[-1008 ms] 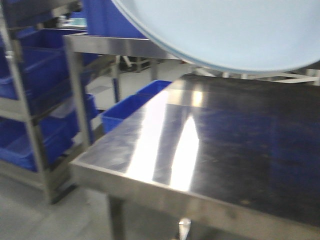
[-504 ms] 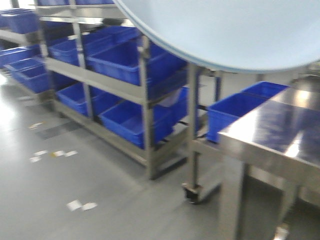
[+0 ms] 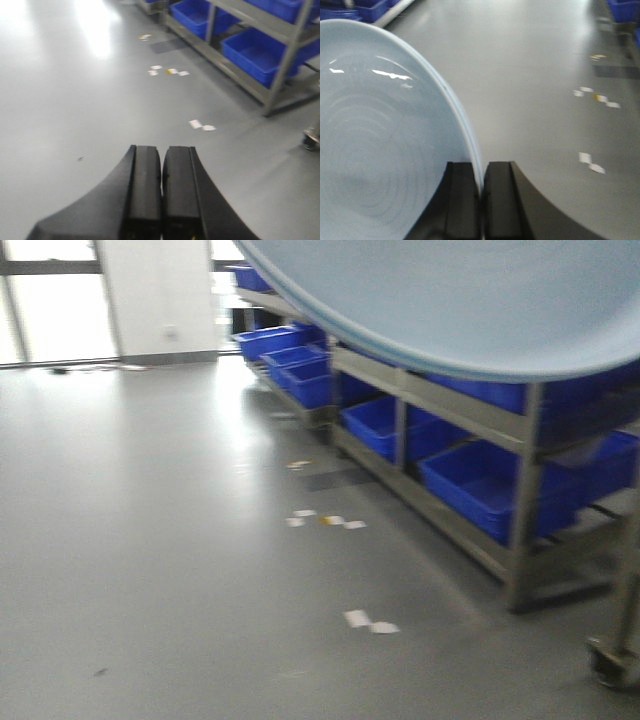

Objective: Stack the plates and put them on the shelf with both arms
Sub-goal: 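Drive the base to the blue bin shelf holding the plates aloft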

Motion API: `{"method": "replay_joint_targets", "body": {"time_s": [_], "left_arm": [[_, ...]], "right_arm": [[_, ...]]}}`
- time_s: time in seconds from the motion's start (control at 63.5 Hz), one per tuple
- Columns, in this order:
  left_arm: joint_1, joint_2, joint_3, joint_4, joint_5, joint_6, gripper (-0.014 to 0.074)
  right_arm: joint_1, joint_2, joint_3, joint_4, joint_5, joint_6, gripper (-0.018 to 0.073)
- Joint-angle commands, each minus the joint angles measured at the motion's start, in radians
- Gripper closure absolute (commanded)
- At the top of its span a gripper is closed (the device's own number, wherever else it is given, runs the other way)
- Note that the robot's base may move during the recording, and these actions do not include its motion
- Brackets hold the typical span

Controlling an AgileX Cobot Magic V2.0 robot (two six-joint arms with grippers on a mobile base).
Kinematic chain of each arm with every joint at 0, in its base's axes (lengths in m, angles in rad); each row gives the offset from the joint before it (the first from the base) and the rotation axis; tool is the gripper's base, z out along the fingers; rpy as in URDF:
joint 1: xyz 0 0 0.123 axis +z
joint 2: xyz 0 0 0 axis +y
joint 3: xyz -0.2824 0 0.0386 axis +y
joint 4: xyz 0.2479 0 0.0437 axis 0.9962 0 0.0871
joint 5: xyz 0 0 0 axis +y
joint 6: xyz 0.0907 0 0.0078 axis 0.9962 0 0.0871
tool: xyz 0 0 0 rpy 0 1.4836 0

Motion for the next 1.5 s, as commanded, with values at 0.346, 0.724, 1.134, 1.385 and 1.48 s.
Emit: {"method": "replay_joint_targets", "body": {"time_s": [0.346, 0.724, 1.134, 1.385, 1.48], "left_arm": [[-0.007, 0.001, -0.029, -0.006, -0.072, -0.01, 0.0513], [-0.007, 0.001, -0.029, -0.006, -0.072, -0.01, 0.0513], [-0.007, 0.001, -0.029, -0.006, -0.072, -0.01, 0.0513], [-0.007, 0.001, -0.029, -0.006, -0.072, -0.01, 0.0513], [-0.007, 0.001, -0.029, -0.006, -0.072, -0.01, 0.0513]], "right_arm": [[-0.002, -0.006, -0.027, 0.018, -0.098, -0.002, 0.0501], [-0.002, -0.006, -0.027, 0.018, -0.098, -0.002, 0.0501], [-0.002, -0.006, -0.027, 0.018, -0.098, -0.002, 0.0501], [-0.002, -0.006, -0.027, 0.018, -0.098, -0.002, 0.0501], [-0.002, -0.006, -0.027, 0.018, -0.098, -0.002, 0.0501]]}}
